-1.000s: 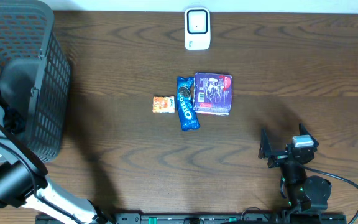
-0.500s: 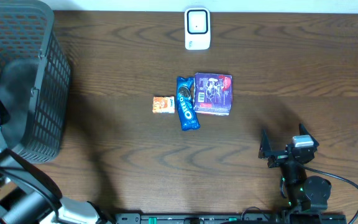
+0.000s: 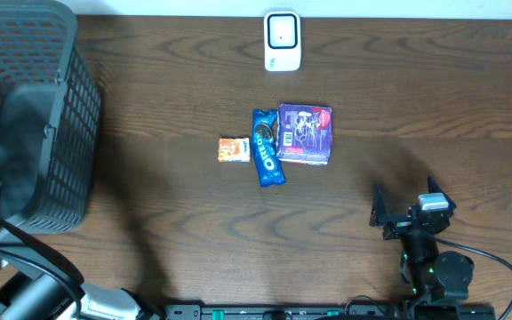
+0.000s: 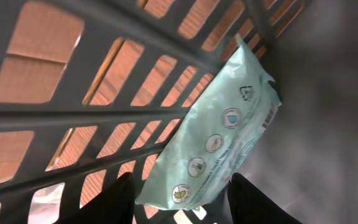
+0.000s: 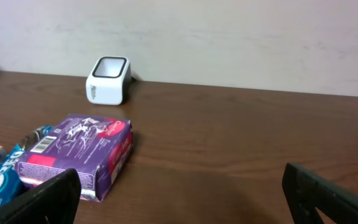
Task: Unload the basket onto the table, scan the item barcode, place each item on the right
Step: 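Grasp the mint-green bag in the basket with the left gripper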
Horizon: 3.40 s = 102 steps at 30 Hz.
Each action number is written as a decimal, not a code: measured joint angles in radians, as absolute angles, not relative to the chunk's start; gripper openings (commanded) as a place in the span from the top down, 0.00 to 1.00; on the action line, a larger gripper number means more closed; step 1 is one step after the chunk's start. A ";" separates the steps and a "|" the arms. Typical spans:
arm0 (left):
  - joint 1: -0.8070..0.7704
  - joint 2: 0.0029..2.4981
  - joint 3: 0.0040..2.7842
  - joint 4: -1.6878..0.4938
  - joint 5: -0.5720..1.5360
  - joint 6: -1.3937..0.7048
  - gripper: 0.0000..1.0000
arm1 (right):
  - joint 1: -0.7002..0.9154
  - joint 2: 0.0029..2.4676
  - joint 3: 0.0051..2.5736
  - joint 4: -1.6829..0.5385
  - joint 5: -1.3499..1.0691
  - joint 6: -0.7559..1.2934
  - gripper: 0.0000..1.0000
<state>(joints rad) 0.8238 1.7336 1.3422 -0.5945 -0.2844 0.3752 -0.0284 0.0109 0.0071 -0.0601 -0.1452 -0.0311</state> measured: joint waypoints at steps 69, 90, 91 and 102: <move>0.646 1.175 1.459 -0.419 0.242 -0.320 0.93 | -0.028 0.011 0.007 -0.060 -0.145 -0.031 0.01; 0.510 1.560 1.458 -0.553 -0.230 -0.286 0.02 | -0.028 0.011 0.007 -0.060 -0.145 -0.031 0.01; 0.529 1.600 1.457 -0.566 -0.235 -0.304 0.02 | -0.028 0.011 0.007 -0.060 -0.145 -0.031 0.01; 0.587 1.836 1.455 -0.585 -0.242 -0.396 0.02 | -0.028 0.011 0.007 -0.060 -0.145 -0.031 0.01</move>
